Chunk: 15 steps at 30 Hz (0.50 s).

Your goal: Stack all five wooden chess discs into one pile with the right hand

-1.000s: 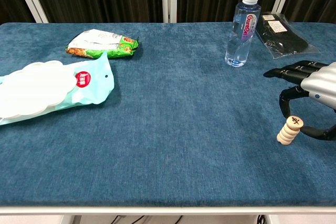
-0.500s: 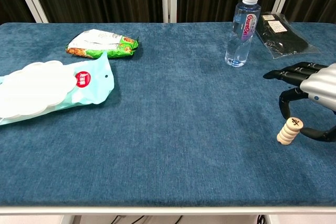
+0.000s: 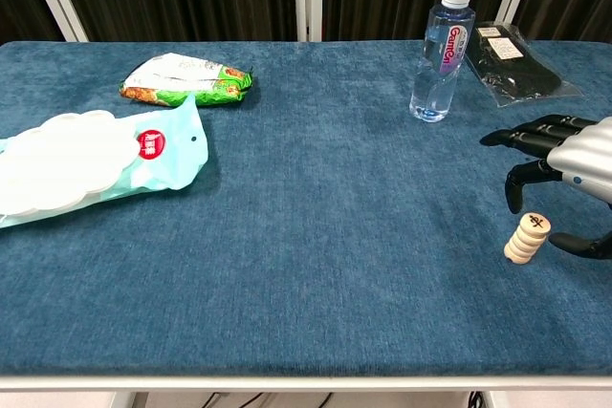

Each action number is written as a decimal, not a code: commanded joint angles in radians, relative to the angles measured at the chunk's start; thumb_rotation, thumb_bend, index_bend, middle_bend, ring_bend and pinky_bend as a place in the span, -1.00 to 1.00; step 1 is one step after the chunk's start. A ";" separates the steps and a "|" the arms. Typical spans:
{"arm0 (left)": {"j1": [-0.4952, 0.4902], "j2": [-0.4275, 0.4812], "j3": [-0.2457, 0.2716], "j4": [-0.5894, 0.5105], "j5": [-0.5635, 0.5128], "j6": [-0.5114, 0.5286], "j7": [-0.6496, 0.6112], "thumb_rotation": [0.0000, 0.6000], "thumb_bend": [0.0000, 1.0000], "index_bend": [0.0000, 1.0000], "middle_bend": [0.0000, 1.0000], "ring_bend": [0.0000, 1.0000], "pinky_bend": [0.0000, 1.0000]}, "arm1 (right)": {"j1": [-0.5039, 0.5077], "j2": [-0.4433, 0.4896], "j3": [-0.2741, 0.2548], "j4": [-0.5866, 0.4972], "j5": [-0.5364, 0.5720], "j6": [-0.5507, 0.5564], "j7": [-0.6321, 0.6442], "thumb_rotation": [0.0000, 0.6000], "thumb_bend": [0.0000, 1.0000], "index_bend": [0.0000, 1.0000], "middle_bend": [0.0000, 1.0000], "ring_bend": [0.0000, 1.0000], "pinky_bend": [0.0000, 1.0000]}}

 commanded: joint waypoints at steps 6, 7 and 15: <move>0.001 0.001 0.000 0.001 0.001 0.002 -0.002 1.00 -1.00 -0.85 -0.98 -1.00 -1.00 | -0.006 0.008 0.003 -0.009 -0.009 0.007 0.003 1.00 -0.46 -0.27 -0.95 -1.00 -1.00; 0.001 0.001 0.000 0.001 0.001 0.002 -0.002 1.00 -1.00 -0.85 -0.98 -1.00 -1.00 | -0.008 0.012 0.005 -0.013 -0.012 0.012 0.006 1.00 -0.46 -0.28 -0.95 -1.00 -1.00; 0.000 0.000 0.002 -0.001 0.005 0.001 0.002 1.00 -1.00 -0.86 -0.98 -1.00 -1.00 | -0.019 0.048 -0.011 -0.027 -0.006 -0.005 0.022 1.00 -0.45 -0.34 -0.96 -1.00 -1.00</move>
